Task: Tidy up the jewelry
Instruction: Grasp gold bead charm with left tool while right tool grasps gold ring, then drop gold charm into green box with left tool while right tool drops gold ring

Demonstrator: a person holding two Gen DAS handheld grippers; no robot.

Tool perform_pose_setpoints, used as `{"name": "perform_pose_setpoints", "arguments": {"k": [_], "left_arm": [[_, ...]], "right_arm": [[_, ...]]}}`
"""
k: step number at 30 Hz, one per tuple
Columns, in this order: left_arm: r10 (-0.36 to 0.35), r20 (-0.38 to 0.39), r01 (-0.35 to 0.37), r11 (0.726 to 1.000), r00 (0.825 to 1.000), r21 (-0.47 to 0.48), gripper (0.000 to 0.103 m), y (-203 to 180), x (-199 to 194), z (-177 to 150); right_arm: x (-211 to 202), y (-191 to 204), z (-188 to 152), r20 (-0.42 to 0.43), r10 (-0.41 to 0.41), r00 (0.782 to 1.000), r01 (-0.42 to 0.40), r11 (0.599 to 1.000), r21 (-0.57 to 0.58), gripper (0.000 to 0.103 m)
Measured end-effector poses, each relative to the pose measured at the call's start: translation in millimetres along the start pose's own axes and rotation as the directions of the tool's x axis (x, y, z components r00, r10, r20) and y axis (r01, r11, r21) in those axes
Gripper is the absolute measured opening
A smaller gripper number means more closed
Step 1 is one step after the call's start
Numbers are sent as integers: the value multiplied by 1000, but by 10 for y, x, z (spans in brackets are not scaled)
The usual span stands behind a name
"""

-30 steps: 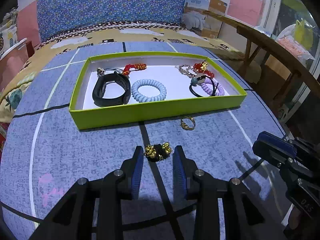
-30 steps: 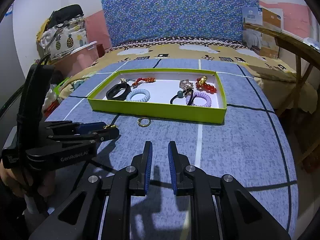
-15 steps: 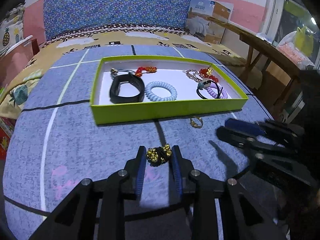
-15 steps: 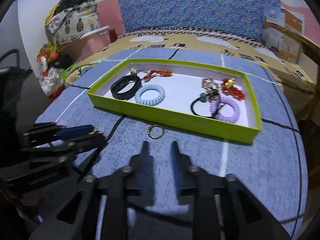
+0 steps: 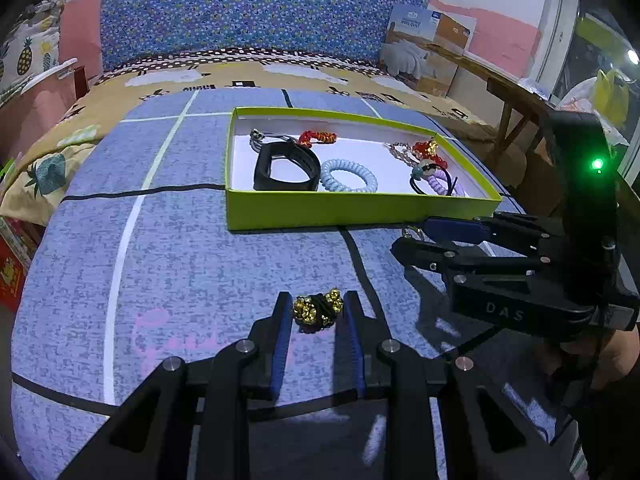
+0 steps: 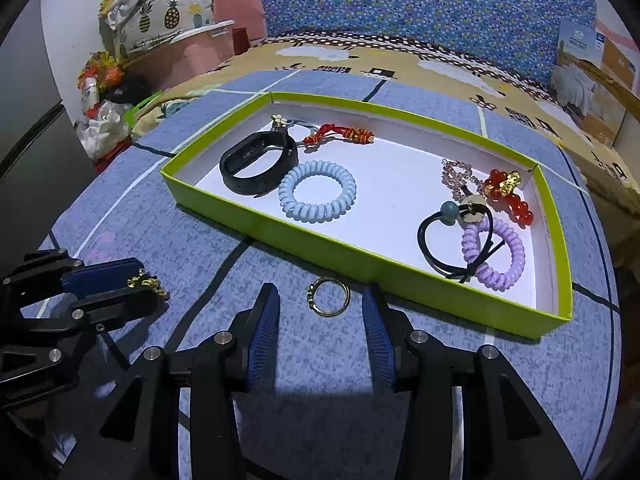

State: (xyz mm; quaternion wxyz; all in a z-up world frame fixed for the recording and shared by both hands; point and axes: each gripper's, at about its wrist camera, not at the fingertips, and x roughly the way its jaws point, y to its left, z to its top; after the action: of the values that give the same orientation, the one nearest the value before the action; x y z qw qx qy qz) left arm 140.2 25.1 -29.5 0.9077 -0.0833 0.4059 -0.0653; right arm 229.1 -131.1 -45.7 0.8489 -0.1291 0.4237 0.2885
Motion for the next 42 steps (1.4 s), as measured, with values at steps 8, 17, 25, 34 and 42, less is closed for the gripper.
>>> {"name": "perform_pose_setpoints", "arguments": {"k": [8,17,25,34,42], "left_arm": [[-2,6,2,1000,1000,0,27,16,-25,1],[-8,45,7,1000,999,17,27,-24,-164,25],[-36,104,30,998,994,59,27,-129,-303,137],[-39,143,22,993,989,120,27,-192,-245,444],[-51,148,26,986,988,166,27,-194,-11,840]], "right_arm": [[-19,4,-1,-1,-5,1000,5,1000,4,23],[-319,56,-147,66,5,998,-8,999,39,23],[-679,13,-129,160,-11,987,-1,997,78,23],[-759,-152,23,203,-22,979,0,995,105,23],[-616,-294,207,204,-28,979,7,995,102,23]]}}
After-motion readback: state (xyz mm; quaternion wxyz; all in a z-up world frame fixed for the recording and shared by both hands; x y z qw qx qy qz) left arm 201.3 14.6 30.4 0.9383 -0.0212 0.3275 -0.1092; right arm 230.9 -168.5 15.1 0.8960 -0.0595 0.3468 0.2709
